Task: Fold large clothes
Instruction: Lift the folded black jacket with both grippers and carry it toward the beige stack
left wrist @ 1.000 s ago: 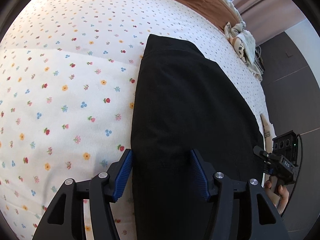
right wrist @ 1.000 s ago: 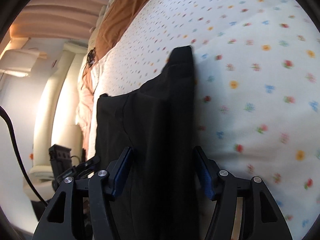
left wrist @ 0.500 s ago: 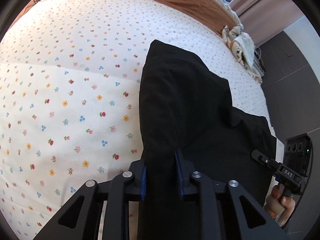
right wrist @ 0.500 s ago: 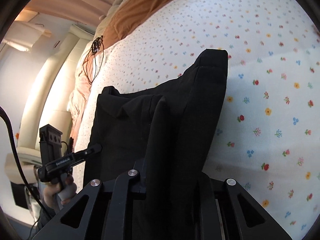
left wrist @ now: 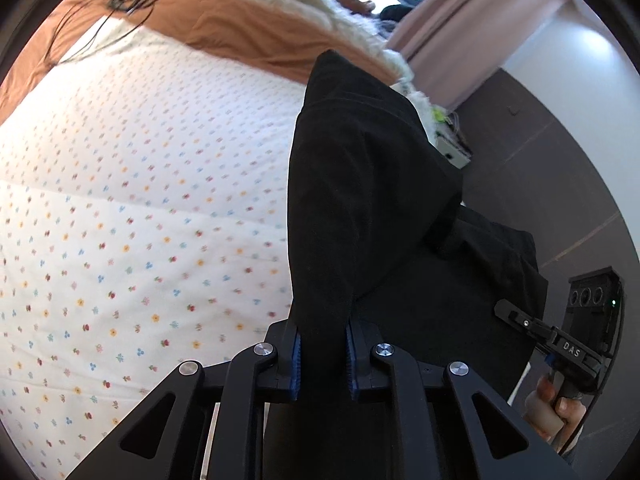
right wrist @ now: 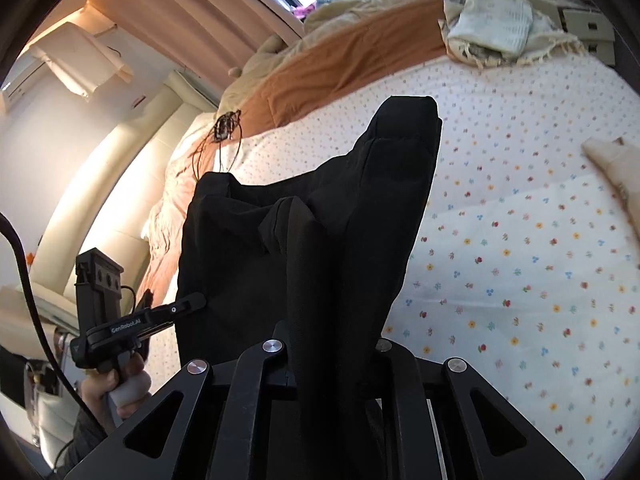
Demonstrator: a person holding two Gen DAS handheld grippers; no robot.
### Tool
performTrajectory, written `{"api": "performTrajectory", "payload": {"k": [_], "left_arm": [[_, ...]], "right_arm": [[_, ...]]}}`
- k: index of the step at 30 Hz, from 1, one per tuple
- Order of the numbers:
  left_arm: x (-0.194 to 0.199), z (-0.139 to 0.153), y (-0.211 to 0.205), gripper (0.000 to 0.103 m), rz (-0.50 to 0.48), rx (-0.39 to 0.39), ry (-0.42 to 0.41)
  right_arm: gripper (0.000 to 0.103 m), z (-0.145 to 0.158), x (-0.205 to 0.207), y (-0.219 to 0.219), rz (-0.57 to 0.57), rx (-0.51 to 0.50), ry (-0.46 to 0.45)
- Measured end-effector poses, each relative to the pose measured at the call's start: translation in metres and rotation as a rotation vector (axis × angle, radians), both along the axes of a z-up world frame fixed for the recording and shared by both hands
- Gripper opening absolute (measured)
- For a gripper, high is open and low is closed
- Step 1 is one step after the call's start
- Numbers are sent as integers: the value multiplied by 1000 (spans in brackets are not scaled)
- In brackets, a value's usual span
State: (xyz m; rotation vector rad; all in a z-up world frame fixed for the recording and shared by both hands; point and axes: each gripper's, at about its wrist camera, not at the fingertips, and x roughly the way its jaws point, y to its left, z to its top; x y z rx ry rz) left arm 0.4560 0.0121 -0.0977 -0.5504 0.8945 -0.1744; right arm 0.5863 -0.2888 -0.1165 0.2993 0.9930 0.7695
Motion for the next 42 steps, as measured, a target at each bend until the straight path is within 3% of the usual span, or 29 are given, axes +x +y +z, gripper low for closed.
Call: {"api": "performTrajectory", "payload": {"k": [10,13,22,34,42], "left_arm": [[-15,60,-64,17,-171,-68,-138],[-14,70,-92,17,-219,-90,-154],[-1,98,-195,16,-369,-134,-186],[18,119,-321,16,-528,-167,-202],[34,110,-386,16,-636,-197,-155]], "right_arm": [[14,81,-62,-45,-104,11,-170],[14,106,-78,-72,-123,-30,-236],[14,156,-102,-153,-225,-122,-309],[14,189,-130,-257,-354,-198,-352],[14,187,-118,-331,-451,-199,-318]]}}
